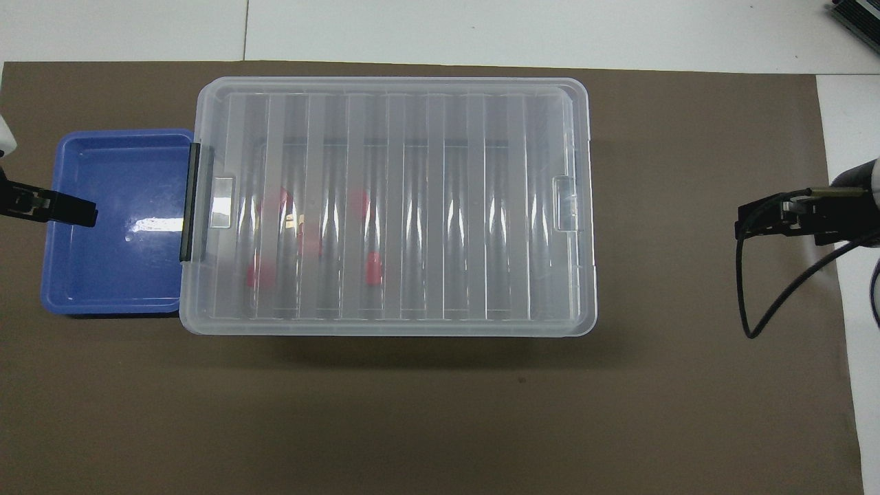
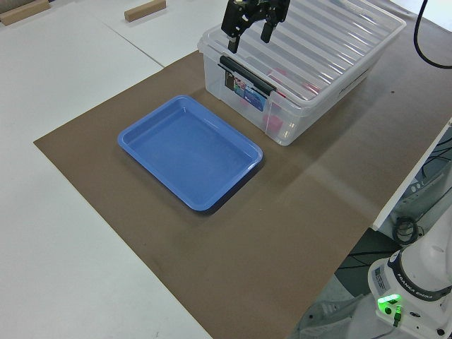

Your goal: Place red block in blue tray from box

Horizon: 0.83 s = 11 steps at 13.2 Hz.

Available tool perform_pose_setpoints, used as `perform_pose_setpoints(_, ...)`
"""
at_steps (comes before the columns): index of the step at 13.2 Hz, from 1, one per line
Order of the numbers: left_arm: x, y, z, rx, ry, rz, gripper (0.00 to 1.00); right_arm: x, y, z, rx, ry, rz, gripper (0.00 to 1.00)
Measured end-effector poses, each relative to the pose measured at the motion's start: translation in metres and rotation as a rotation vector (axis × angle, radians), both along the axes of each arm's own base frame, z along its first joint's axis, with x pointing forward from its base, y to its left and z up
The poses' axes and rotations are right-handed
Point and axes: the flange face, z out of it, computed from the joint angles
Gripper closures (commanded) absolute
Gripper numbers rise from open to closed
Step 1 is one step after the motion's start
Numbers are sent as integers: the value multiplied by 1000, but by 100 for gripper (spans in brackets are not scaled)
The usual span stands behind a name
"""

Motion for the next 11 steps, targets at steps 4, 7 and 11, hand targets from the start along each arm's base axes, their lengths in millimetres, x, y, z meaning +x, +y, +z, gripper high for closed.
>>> perform_pose_setpoints(4, 0, 0, 0, 0, 0, 0, 0, 0, 0, -1, 0, 3, 0, 0)
perform_pose_setpoints(7, 0, 0, 0, 0, 0, 0, 0, -1, 0, -2, 0, 5, 0, 0)
perform_pose_setpoints(11, 0, 0, 0, 0, 0, 0, 0, 1, 3, -33, 3, -54, 6, 0)
